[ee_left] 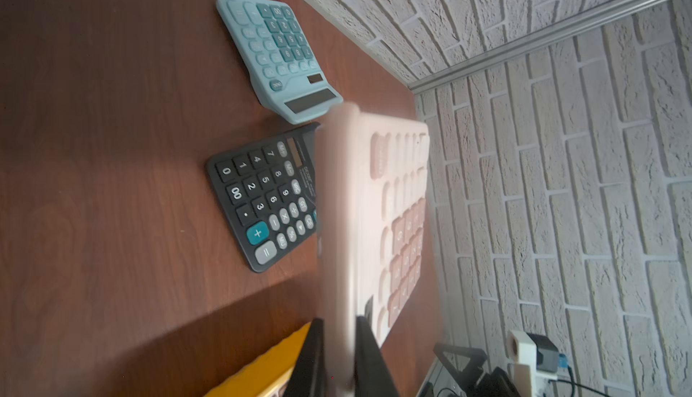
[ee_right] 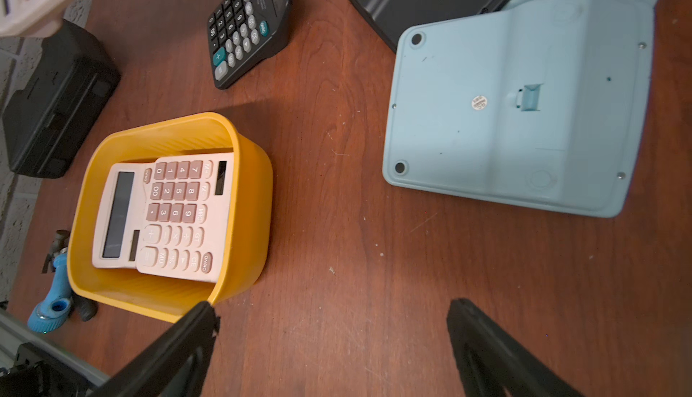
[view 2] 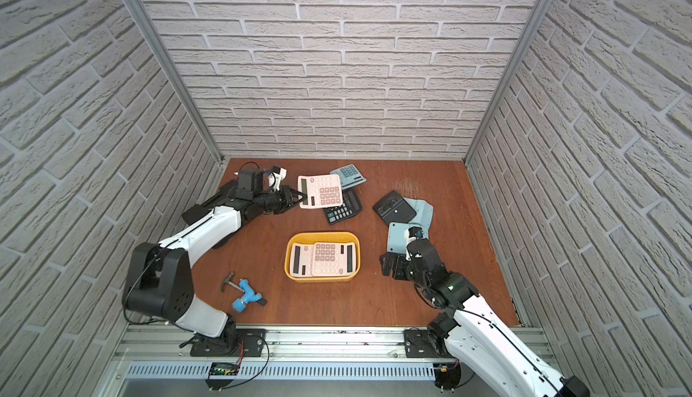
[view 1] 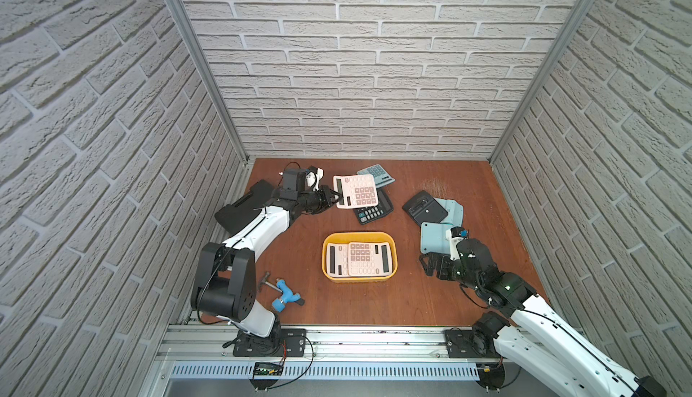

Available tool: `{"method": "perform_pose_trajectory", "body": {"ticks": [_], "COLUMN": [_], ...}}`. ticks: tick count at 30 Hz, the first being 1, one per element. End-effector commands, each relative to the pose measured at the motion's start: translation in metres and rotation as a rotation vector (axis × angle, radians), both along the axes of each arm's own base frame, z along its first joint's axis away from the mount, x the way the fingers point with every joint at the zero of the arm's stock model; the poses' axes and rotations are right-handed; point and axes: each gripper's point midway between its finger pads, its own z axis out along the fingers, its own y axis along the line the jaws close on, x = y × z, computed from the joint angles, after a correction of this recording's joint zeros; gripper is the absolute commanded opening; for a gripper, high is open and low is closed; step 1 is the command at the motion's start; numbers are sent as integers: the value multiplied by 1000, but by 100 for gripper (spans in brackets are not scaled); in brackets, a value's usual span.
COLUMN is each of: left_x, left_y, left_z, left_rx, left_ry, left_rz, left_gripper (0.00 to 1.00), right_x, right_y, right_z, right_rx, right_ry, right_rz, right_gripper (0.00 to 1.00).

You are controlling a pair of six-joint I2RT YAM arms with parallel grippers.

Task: Put the calculator in the storage box
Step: Pick up the calculator at the center of the board, then place the calculator in the storage box.

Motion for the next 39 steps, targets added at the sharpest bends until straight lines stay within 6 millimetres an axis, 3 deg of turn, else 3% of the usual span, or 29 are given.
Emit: {"method": "perform_pose_trajectory", "body": {"ticks": [1,15,22,28,39], "left_x": [-24,-119,-157,-168,-167], "left_y": [-4,3,9,11,14], "left_z": [12,-6,-27,-52,-84], "left_rx": [26,102,102,104,133], "left_ry": [-35,31,74,126,186], "left_rz": [-39,-80,-91,-95,-76], "left_gripper": [0,0,0,0,0], "right_x": [4,8,11,13,13], "right_y": [-11,-10,-5,-2,2], "right_z": [8,3,3,-2,-4], "right_rx": [-35,-44,-28,-21,-11], "right_ry": [-26,-32,-30,-6,2], "right_rz": [-45,-48,-36,-33,-19], "right_gripper": [100,100,100,100,100]}}
